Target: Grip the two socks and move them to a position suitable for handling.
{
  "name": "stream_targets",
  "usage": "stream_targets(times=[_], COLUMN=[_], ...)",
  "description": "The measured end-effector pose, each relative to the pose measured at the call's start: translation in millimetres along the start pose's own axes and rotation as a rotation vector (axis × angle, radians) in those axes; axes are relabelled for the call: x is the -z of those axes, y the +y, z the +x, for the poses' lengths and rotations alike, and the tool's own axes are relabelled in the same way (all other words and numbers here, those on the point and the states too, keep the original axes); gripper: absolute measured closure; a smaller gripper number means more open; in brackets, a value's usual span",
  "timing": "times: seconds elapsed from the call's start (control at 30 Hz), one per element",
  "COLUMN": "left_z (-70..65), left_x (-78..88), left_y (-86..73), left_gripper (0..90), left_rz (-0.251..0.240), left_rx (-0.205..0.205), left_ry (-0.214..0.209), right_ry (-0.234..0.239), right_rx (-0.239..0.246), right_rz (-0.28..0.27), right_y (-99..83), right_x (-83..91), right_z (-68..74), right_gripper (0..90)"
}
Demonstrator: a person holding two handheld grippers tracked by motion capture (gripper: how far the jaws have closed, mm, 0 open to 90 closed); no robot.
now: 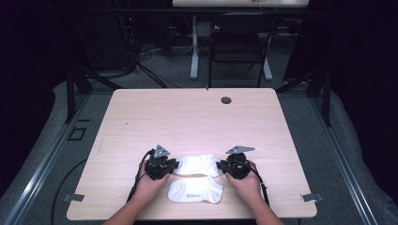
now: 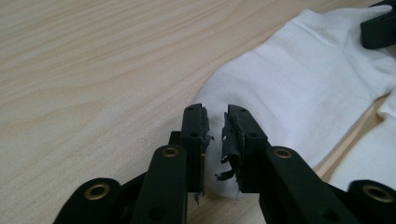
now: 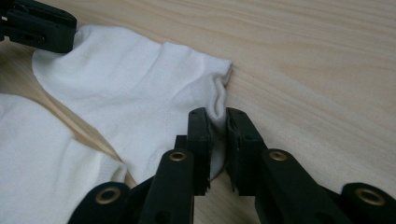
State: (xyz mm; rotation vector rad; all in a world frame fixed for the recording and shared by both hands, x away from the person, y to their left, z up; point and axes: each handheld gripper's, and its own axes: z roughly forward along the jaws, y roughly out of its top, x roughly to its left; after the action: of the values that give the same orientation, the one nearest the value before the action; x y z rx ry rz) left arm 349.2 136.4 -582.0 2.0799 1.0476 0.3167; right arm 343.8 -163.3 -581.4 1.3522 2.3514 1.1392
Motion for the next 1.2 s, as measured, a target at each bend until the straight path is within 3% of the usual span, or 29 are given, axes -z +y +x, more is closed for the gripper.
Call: stream_targets(times=[0.2,0.6,0.83,1.07,1.2], left_z=[1.3,2.6,2.3,-1.4,-7.9], left_x=[0.6,9.5,16.2,31.1,43.5], left_y=[0.2,2.9,4.2,5.6,4.1], left_gripper=[86.9,88.6,88.7,88.6,88.7], left_rz=[0.007,-0.031,-0.050,-0.076,-0.083], left_rx=[0.003,0.026,0.029,0.026,0.001], left_ry=[-0.004,-0.009,-0.017,-0.026,-0.035], right_ry=[0.005,0.017,0.013,0.030,0.040], right_rx=[0.004,-0.011,0.020,0.020,0.019], right_rz=[-0.001,-0.049,-0.093,-0.113,-0.097], right_y=[0.8,4.6,10.7,12.8,12.4], right_x=[0.9,10.0,19.1,27.9,35.5], right_z=[-0.3,-0.2,5.0,8.9,14.1], right_gripper=[86.2,86.5,86.6,86.6,86.5])
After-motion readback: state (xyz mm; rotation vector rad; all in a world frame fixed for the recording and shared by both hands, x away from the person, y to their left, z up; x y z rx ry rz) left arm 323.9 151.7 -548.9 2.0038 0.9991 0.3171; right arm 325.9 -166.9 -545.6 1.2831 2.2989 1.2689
